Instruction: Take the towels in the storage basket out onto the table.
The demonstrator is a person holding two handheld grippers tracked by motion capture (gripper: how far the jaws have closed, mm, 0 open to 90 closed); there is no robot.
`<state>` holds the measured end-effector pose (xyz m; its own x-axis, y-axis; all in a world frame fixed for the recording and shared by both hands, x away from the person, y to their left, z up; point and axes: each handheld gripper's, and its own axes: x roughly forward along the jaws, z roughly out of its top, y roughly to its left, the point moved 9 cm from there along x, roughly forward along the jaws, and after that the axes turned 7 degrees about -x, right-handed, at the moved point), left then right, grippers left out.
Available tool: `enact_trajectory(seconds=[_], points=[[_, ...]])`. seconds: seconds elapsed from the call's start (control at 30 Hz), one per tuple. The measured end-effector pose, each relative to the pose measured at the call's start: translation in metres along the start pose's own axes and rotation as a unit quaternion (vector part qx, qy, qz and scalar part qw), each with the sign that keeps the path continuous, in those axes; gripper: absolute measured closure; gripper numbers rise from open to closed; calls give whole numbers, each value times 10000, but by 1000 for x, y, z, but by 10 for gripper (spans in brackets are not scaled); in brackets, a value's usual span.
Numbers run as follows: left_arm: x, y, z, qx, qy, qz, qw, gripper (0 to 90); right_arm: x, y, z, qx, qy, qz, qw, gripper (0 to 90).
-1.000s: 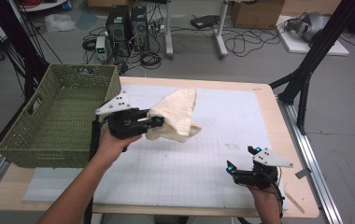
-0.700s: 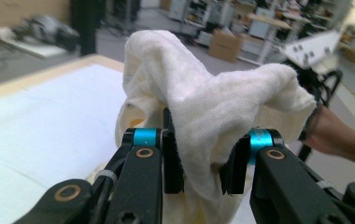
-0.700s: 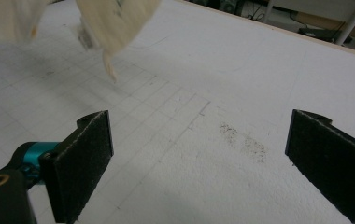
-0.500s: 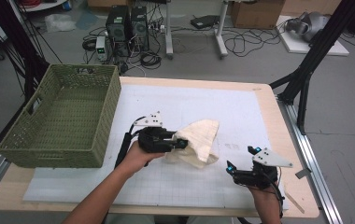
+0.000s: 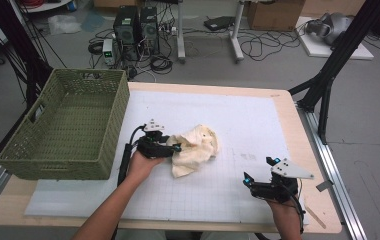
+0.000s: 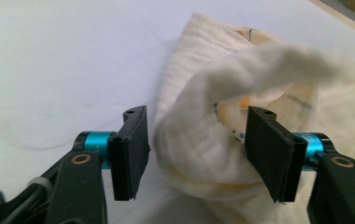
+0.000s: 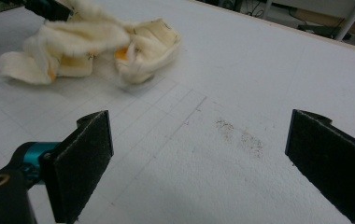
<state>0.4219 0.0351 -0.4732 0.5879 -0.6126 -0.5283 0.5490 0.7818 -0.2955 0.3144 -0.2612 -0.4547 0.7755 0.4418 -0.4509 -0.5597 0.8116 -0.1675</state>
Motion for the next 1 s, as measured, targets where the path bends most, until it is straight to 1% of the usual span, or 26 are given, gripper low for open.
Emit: enact_trajectory(seconds=[0.07,0.13,0.27,0.33,0.37,0.4,0.5,0.57,0.63,0.67,0.7,0.77,0.8,0.87,0.93,1.0], points=[[-8,6,2,-35,-92,40,9999,363,0,1,0,-6,12,6,10000,68],[-19,9,3,-5,-198,39,9998,361,0,1,0,-7,6,6,10000,68],[-40,9,4,68,-509,0,9987,361,2,2,1,-14,9,17,10000,68],[-50,7,2,27,-650,-73,9979,356,2,3,0,7,29,17,10000,69],[-57,6,-1,29,-719,-103,9974,348,2,3,0,1,31,17,10000,68],[-63,4,-5,77,-749,-122,9971,344,2,3,0,-27,24,24,10000,68],[-76,1,-17,220,-929,-79,9954,346,3,4,0,-42,36,22,10000,68],[-80,3,-25,249,-991,-2,9948,345,3,4,0,-53,53,15,10000,68],[-81,6,-28,171,-888,-68,9959,339,4,3,0,-65,58,16,10000,68],[-82,8,-28,130,-950,-63,9954,329,5,4,1,-57,55,18,10000,68],[-84,9,-29,141,-981,-82,9950,327,6,4,1,-78,66,27,9999,68],[-86,10,-32,229,-1020,-107,9945,326,9,6,2,-120,75,45,9999,68],[-86,10,-34,242,-1041,-150,9942,319,10,7,2,-119,93,49,9999,68],[-86,10,-36,284,-1054,-236,9937,280,12,8,3,-137,103,58,9998,68],[-87,11,-35,226,-1085,-229,9936,234,15,8,4,-134,103,74,9998,68],[-90,10,-34,257,-1158,-246,9926,228,17,9,6,-128,90,104,9998,68]])
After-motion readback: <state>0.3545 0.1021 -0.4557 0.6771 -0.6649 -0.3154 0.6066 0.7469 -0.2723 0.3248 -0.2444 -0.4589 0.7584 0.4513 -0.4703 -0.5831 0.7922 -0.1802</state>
